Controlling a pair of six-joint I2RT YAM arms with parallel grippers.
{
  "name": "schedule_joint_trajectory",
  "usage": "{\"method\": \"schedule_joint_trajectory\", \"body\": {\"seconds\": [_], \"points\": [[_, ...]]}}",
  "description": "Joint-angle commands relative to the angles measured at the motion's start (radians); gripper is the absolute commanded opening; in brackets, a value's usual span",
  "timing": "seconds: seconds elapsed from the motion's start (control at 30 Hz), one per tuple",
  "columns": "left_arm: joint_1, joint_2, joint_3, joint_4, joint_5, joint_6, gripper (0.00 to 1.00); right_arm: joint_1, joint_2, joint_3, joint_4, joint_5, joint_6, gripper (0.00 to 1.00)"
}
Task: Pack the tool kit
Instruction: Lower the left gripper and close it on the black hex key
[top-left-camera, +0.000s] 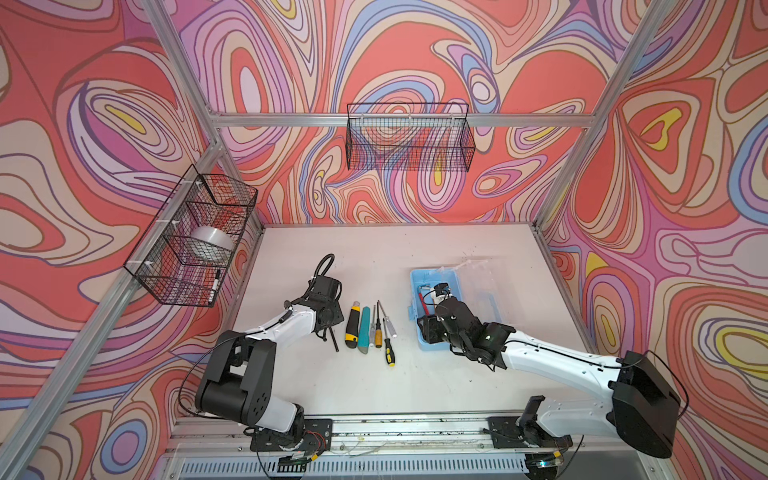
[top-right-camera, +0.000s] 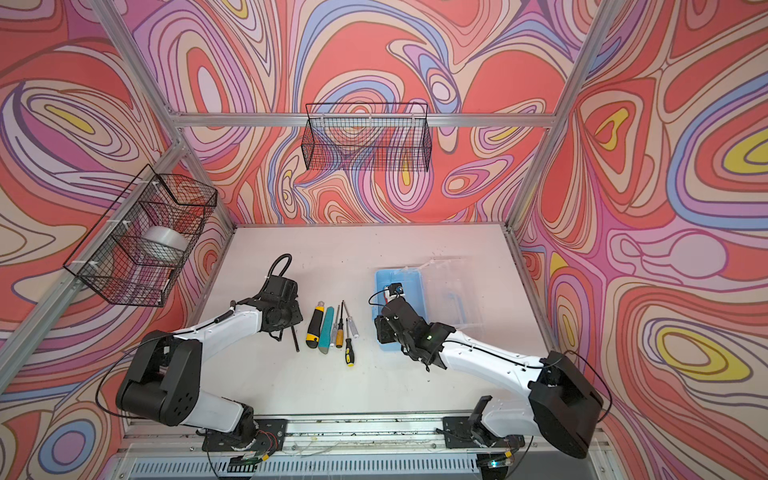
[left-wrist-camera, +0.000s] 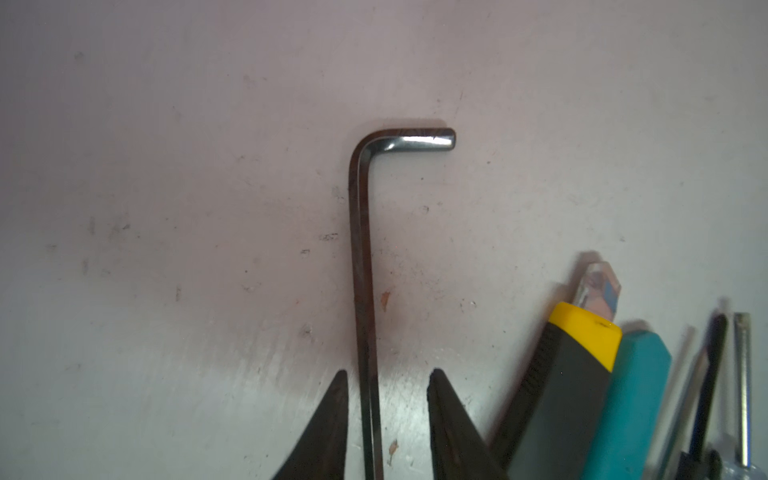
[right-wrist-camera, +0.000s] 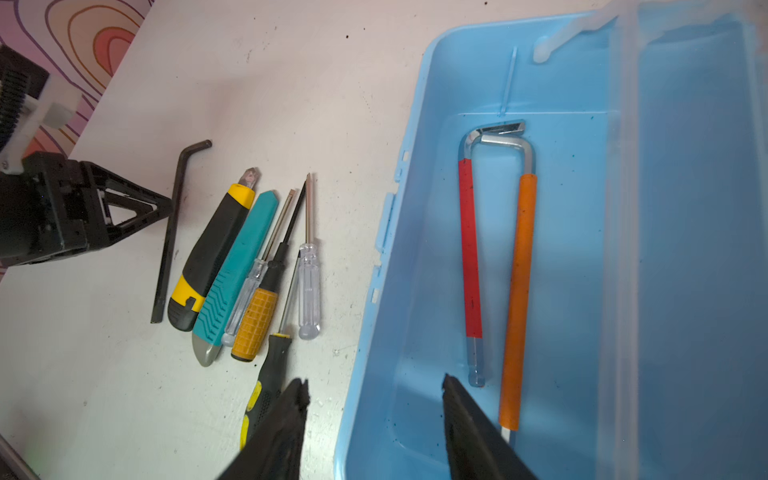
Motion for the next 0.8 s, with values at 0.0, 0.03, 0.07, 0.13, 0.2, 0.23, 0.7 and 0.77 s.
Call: {"method": "schedule_joint_trajectory", "body": {"seconds": [0.0, 0.03, 0.07, 0.13, 0.2, 0.23, 0.7, 0.77], "points": [[0.007, 0.028, 0.037, 0.029, 0.015, 0.0, 0.3, 0.003, 0.007, 0.031, 0.029, -0.005, -0.002, 0.54], [0.007, 0.034, 0.038, 0.029, 0.016, 0.0, 0.29, 0.003, 0.009, 0.032, 0.029, -0.005, -0.003, 0.54], [0.009, 0.039, 0.038, 0.03, 0.016, 0.002, 0.28, 0.003, 0.011, 0.032, 0.027, -0.004, -0.002, 0.54], [0.012, 0.048, 0.036, 0.03, 0.01, 0.004, 0.25, 0.003, 0.012, 0.031, 0.028, 0.002, -0.001, 0.54], [0.02, 0.056, 0.03, 0.03, 0.013, 0.008, 0.25, 0.004, 0.015, 0.029, 0.033, 0.006, 0.001, 0.54], [0.024, 0.06, 0.027, 0.028, 0.013, 0.008, 0.25, 0.003, 0.015, 0.028, 0.038, 0.008, 0.001, 0.54], [0.034, 0.096, 0.018, 0.029, 0.045, 0.017, 0.17, 0.003, 0.034, 0.027, 0.049, 0.004, 0.001, 0.54], [0.034, 0.088, 0.007, 0.03, 0.048, 0.012, 0.17, 0.004, 0.033, 0.024, 0.052, 0.005, 0.002, 0.54]]}}
